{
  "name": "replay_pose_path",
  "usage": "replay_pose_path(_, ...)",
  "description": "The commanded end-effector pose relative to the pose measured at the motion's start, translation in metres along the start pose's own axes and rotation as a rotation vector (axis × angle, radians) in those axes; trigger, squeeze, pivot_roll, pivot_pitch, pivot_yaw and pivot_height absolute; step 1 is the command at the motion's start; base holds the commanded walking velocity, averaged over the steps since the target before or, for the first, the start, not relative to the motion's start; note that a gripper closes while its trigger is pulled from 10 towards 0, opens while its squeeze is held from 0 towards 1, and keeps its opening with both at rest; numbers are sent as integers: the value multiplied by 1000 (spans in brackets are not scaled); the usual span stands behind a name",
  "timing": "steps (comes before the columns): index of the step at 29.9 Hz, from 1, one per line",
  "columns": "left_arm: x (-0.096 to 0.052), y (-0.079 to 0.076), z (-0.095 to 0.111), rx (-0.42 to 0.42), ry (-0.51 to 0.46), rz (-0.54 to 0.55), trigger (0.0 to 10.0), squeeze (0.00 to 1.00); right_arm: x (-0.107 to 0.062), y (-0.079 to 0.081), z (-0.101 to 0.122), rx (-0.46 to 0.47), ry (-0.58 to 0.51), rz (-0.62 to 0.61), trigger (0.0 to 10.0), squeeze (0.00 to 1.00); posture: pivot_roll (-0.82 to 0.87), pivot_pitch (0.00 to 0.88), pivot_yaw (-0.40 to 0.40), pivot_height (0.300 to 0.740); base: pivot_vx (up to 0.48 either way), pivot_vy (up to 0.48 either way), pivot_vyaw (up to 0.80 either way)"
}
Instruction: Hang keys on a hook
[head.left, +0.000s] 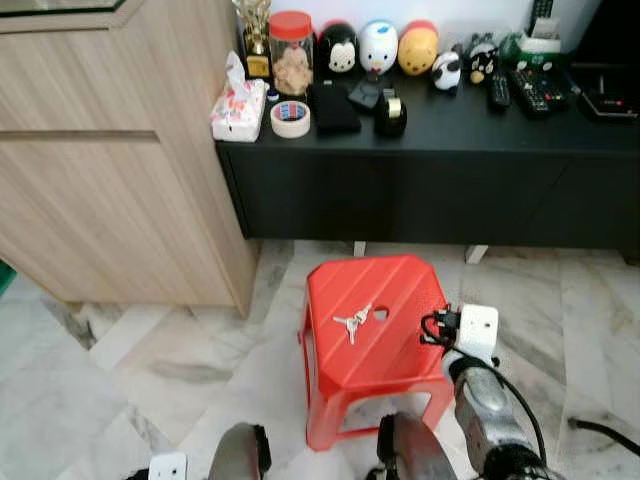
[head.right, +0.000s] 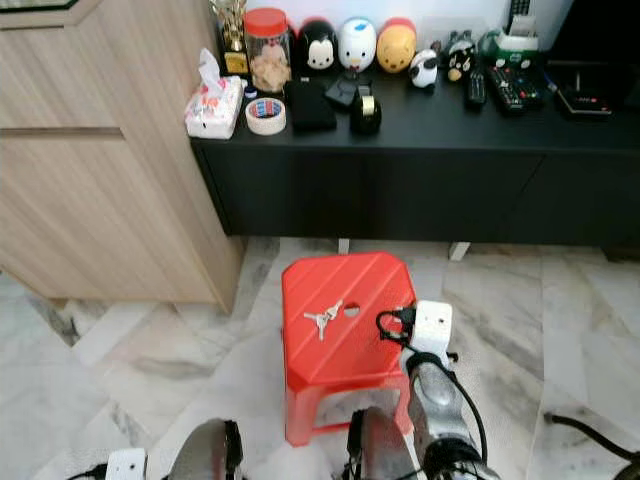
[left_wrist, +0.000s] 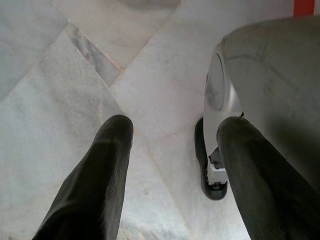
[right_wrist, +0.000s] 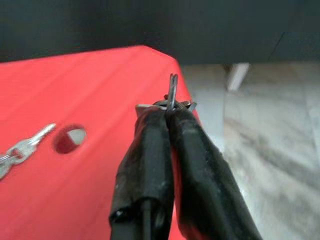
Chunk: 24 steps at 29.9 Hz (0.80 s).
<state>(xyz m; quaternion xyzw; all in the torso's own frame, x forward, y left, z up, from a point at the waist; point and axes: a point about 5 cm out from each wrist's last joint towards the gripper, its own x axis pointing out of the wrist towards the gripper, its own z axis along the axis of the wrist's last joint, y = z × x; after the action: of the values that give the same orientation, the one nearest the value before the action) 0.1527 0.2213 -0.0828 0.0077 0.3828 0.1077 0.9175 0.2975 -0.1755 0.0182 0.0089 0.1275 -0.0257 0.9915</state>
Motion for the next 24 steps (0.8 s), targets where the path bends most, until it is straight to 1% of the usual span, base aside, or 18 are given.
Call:
replay_pose_path(1,-3,-2,-10,3,46,-2,10000,0,-2,4,4,-37,-44,21,10000,0,49,115,-14,615,0,0,0)
replay_pose_path(2,-3,-2,-10,4,46,-2,10000,0,-4,6,5,-41,-66,34,10000,0,49,115,-14,615,0,0,0)
replay_pose_path(3,-2,-2,-9,4,45,0,10000,0,-6,9,8,-25,-102,51,10000,0,46,100,-16,615,0,0,0)
replay_pose_path(4,-2,-2,-9,4,45,0,10000,0,-6,9,8,-25,-102,51,10000,0,46,100,-16,615,0,0,0)
replay_pose_path(5,-2,-3,-8,5,44,1,10000,0,-8,10,10,-16,-120,54,10000,0,45,91,-18,615,0,0,0)
replay_pose_path(6,-2,-3,-8,7,42,3,10000,0,-11,9,15,-3,-163,54,10000,0,45,91,-18,615,0,0,0)
replay_pose_path(8,-1,-2,-7,7,42,6,10000,0,-12,9,18,3,-186,52,10000,0,43,81,-19,615,0,0,0)
replay_pose_path(10,-1,-2,-7,12,42,11,10000,0,-12,10,18,-1,-175,71,10000,0,36,74,-20,625,0,0,0)
replay_pose_path(11,-1,-1,-7,12,43,13,10000,0,-12,10,16,-22,-166,72,10000,0,29,66,-22,630,0,0,0)
replay_pose_path(13,-1,-1,-7,12,45,14,10000,0,-13,9,14,-36,-160,68,10000,0,31,61,-25,640,0,0,0)
replay_pose_path(19,-1,-2,-7,12,51,13,10000,0,-12,9,15,-20,-153,51,10000,0,31,40,-30,665,0,0,0)
replay_pose_path(20,0,-1,-7,11,54,16,10000,0,-14,10,17,-30,-160,60,10000,0,35,31,-33,680,0,0,0)
replay_pose_path(21,0,-1,-7,11,54,16,10000,0,-14,10,17,-30,-160,60,10000,0,35,31,-33,680,0,0,0)
replay_pose_path(24,-1,0,-7,11,56,18,10000,0,-14,12,16,-22,-164,60,10000,0,30,23,-30,700,0,0,0)
